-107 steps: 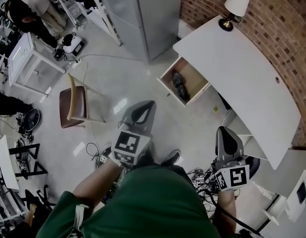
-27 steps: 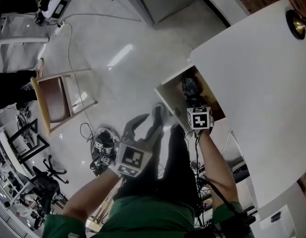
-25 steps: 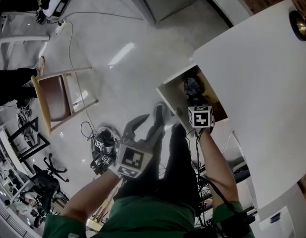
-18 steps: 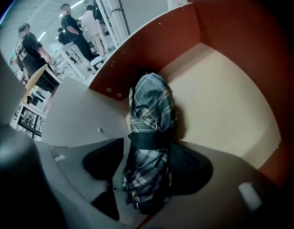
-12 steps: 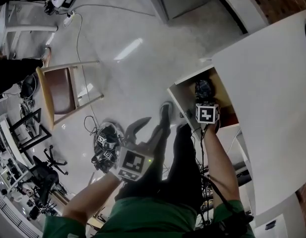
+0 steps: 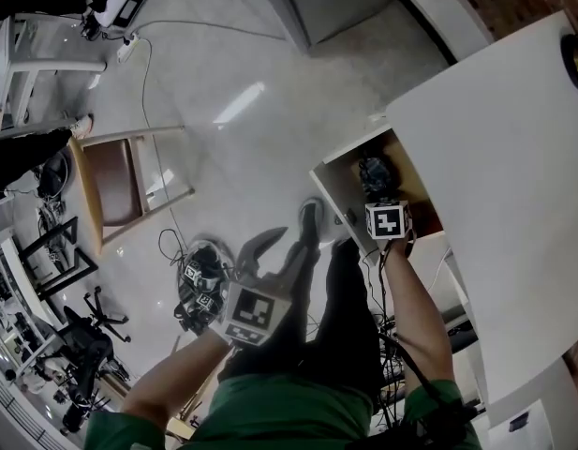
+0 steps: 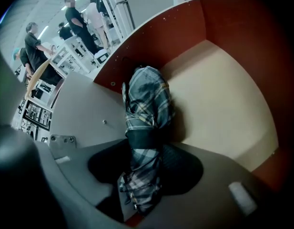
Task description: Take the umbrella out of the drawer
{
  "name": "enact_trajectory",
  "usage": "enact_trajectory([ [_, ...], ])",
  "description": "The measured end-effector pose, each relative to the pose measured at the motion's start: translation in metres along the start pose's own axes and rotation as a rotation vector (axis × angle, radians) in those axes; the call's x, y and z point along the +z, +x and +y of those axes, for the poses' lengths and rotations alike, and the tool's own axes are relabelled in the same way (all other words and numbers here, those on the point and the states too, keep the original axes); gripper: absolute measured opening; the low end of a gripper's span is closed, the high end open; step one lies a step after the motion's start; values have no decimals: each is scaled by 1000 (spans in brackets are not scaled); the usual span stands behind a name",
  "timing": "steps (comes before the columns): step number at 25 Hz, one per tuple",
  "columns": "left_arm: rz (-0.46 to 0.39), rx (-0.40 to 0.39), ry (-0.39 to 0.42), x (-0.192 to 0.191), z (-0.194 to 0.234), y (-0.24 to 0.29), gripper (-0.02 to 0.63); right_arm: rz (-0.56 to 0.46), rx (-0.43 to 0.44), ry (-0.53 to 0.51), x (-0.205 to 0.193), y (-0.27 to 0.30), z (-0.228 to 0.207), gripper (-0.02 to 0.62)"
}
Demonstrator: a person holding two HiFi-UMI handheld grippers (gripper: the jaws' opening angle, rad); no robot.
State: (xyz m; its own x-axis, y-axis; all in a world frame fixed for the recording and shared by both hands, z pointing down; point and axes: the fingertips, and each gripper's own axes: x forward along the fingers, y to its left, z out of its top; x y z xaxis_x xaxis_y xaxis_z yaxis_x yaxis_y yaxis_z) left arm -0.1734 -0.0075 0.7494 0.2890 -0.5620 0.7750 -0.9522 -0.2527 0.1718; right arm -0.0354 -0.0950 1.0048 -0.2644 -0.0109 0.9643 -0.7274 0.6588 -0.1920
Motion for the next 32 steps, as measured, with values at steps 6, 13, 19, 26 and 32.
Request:
enact_trajectory([
  [6, -39, -8, 22, 18, -8, -7, 155, -67, 31, 47, 0, -39, 10, 193],
  [13, -80, -14, 46, 42, -19, -32, 153, -136, 47, 16, 1, -108, 32, 190],
  [19, -117, -2, 57, 63, -22, -57, 152, -216, 91, -12, 10, -182, 51, 190],
  [26, -167, 7, 79, 95, -31, -92, 150, -310, 131, 14, 26, -278, 70, 190],
  [32, -225, -12, 124, 129, -46, -124, 149, -406, 143, 147, 32, -357, 72, 190],
])
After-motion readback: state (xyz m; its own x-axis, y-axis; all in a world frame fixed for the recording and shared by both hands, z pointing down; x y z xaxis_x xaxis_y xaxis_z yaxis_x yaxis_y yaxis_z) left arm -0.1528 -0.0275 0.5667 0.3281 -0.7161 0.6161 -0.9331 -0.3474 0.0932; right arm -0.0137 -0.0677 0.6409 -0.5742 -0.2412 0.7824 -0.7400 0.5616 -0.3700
